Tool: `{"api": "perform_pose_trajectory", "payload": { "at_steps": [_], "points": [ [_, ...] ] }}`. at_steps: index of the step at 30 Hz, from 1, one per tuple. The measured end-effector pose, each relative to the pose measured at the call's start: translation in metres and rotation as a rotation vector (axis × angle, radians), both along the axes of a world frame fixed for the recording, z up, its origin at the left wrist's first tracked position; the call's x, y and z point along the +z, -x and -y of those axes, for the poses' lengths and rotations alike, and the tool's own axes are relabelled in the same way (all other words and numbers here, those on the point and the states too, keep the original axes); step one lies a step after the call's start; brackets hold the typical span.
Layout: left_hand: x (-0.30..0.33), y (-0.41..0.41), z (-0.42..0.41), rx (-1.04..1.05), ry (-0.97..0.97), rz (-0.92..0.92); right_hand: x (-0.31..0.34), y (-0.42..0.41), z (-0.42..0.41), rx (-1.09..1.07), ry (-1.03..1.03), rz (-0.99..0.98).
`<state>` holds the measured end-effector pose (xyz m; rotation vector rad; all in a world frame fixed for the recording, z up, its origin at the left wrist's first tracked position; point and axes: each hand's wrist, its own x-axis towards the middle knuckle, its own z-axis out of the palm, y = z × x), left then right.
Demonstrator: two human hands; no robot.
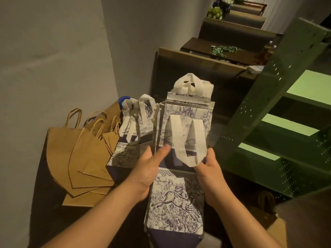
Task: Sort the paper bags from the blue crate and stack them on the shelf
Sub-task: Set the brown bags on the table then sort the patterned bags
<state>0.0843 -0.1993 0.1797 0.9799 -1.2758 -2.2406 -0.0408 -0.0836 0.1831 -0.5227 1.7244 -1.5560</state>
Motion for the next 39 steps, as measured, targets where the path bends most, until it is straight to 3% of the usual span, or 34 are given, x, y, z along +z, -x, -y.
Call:
{"api": "perform_pose_trajectory", "payload": {
  "at_steps": [5,13,18,23,30,34,39],
  "points": [
    [-0.002,0.001,-0.002,-0.063,0.21,0.081,0.003,0.0,-0.002,0.015,-0.05,-0.01],
    [0.003,0.012,-0.001,-0.092,0.245,0.1,0.005,0.004,0.001,-0.044,-0.069,-0.039],
    [0.008,0.02,0.035,-0.197,0.317,0.282,0.003,0.008,0.002,-0.143,-0.035,0.026],
    [-0.016,0.015,0.098,0.027,0.417,0.542,0.002,0.01,-0.002,-0.167,-0.022,0.05],
    [-0.052,0.017,0.12,-0.001,0.271,0.8,-0.005,0.014,0.0,-0.236,-0.09,0.034],
    [-0.063,0.029,0.113,-0.042,0.314,0.83,-0.009,0.016,0.0,-0.229,-0.118,0.017],
    [-0.062,0.038,0.114,-0.041,0.193,0.789,-0.021,0.024,-0.002,-0.26,-0.195,0.011]
  ]
}}
